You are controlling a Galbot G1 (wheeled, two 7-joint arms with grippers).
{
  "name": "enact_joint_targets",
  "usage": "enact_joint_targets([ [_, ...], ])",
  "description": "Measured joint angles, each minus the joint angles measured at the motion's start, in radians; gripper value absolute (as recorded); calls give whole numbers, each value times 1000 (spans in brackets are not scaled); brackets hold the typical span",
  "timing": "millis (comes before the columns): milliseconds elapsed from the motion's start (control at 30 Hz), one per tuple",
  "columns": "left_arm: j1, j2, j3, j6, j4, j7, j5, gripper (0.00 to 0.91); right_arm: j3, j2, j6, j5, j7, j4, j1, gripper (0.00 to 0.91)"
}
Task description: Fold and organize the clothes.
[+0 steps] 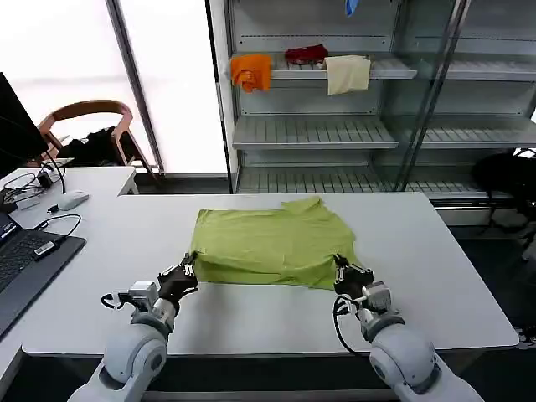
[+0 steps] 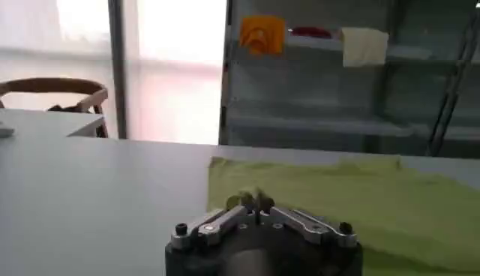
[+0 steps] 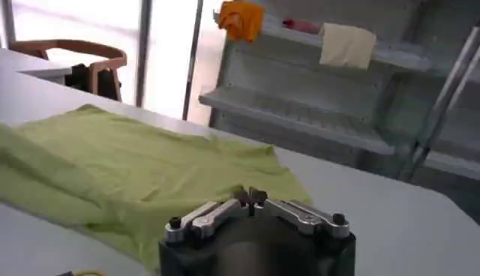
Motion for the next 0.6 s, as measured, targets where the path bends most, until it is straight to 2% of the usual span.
enact_joint_targets([
  [200, -52, -14, 18, -7, 62, -5, 18, 10, -36, 13, 6, -17, -28, -78, 62, 0],
  [267, -66, -16, 23, -9, 80, -4, 23, 60, -47, 15, 7, -23, -38, -100, 75, 0],
  [300, -72, -17, 25, -10, 89, -4, 26, 836, -52, 15, 7, -25, -41, -108, 79, 222],
  [333, -79, -18, 28, -11, 99, -4, 28, 907, -55, 16, 6, -27, -41, -114, 82, 222],
  [367, -85, -18, 30, -11, 108, -3, 30, 907, -58, 17, 4, -28, -42, -119, 84, 907],
  [600, -92, -16, 36, 2, 133, 9, 56, 907, -49, 6, -9, -21, -17, -131, 79, 907],
])
